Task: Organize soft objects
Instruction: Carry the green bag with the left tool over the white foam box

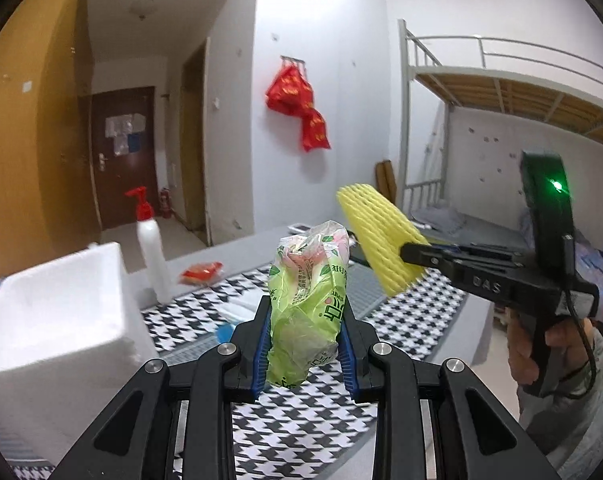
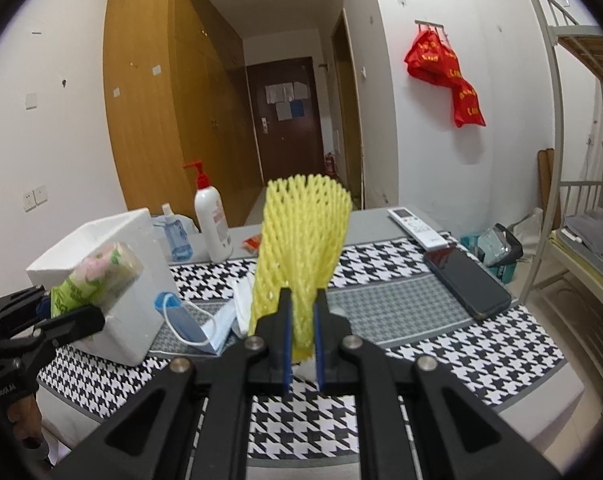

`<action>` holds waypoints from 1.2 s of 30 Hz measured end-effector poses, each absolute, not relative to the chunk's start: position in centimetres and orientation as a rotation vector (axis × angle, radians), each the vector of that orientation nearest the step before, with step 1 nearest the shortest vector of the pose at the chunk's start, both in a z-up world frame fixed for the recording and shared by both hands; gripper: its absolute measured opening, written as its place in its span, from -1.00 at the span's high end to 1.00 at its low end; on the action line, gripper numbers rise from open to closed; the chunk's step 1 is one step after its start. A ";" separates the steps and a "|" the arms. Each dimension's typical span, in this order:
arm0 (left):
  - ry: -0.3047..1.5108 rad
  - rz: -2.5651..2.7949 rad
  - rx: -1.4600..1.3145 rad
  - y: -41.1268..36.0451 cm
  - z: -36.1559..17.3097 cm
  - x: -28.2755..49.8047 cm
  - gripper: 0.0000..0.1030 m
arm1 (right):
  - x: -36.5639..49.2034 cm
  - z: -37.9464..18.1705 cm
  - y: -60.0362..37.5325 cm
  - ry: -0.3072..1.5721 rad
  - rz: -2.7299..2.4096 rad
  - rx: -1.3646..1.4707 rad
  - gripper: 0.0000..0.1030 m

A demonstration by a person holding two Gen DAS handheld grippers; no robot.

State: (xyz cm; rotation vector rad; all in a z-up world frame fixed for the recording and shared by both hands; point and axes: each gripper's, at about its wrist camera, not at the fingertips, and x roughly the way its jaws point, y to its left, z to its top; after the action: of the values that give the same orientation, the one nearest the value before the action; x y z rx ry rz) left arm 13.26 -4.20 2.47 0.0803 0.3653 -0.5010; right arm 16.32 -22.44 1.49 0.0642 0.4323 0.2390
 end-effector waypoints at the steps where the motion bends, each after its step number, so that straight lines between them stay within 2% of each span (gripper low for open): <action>1: 0.359 -0.492 0.079 -4.1 2.7 13.2 0.40 | 16.2 1.8 -22.3 0.422 0.242 0.062 0.78; 25: 0.213 -0.214 0.038 1.3 5.9 11.4 0.40 | 16.7 4.9 -18.2 0.320 0.380 0.037 0.78; 36: 0.209 -0.035 -0.006 4.7 6.3 11.6 0.40 | 17.2 5.6 -15.1 0.304 0.456 0.006 0.78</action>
State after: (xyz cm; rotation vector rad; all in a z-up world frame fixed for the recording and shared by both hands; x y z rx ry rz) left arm 11.55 4.71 6.33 -0.0058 0.2093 -0.0346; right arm 17.24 -15.10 5.57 0.0058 0.3039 0.4561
